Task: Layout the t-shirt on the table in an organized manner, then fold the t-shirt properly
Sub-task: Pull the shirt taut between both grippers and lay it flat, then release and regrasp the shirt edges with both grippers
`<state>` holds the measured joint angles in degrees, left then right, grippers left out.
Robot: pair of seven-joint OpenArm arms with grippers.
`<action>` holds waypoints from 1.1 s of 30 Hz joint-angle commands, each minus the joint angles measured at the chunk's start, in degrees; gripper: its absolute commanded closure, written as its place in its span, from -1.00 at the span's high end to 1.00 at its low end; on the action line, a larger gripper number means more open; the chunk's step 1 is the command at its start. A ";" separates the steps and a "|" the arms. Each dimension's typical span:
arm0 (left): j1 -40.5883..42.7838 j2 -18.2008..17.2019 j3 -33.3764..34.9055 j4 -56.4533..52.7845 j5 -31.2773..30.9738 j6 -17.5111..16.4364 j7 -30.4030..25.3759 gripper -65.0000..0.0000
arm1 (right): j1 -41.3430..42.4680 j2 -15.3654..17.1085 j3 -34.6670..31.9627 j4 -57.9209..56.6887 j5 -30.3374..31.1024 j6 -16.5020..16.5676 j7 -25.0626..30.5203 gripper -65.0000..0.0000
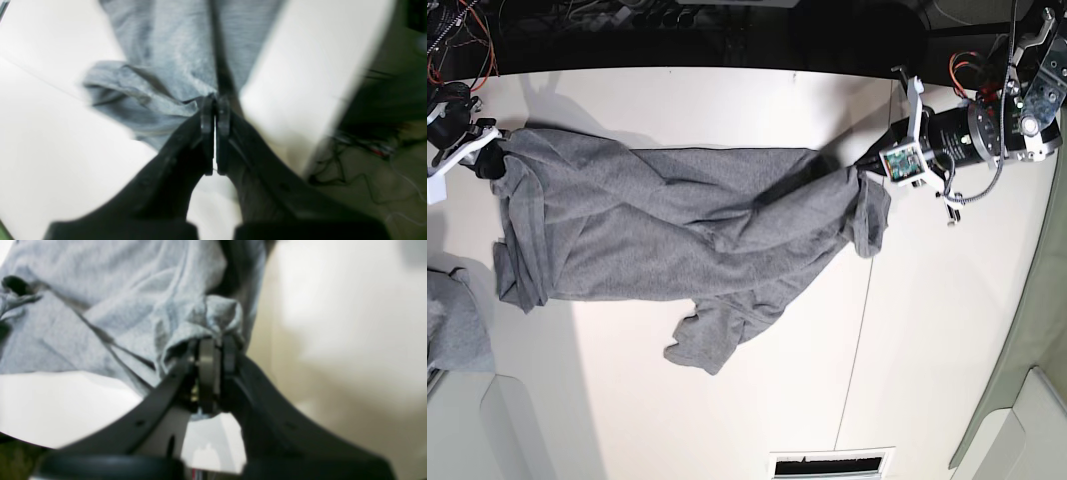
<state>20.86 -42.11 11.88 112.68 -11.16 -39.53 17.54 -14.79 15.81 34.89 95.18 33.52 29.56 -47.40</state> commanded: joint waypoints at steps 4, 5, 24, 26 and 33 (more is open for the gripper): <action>5.07 -0.87 -4.44 1.75 -6.25 -0.47 -0.76 -1.00 | -2.14 1.11 3.58 0.98 0.81 0.26 1.79 -1.00; 6.10 -0.96 -5.20 1.73 -7.04 -0.47 -0.70 -1.00 | -2.23 1.25 4.46 0.96 0.79 0.26 1.92 -1.00; 11.37 -0.79 -9.49 1.75 -29.16 -0.47 22.05 -0.11 | 0.26 1.95 6.36 1.03 9.40 1.27 2.45 -0.11; 11.37 -0.37 -13.07 1.75 -31.19 -0.47 19.96 -0.11 | 2.36 1.92 6.34 1.03 10.78 2.21 2.40 -0.11; 7.39 5.44 -21.27 1.46 -32.26 -0.47 15.06 -0.11 | 11.91 -1.49 1.92 1.01 9.90 2.16 2.60 -0.11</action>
<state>28.40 -35.75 -8.99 113.45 -42.52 -39.70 33.80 -3.53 13.61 36.49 95.24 42.61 31.59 -45.98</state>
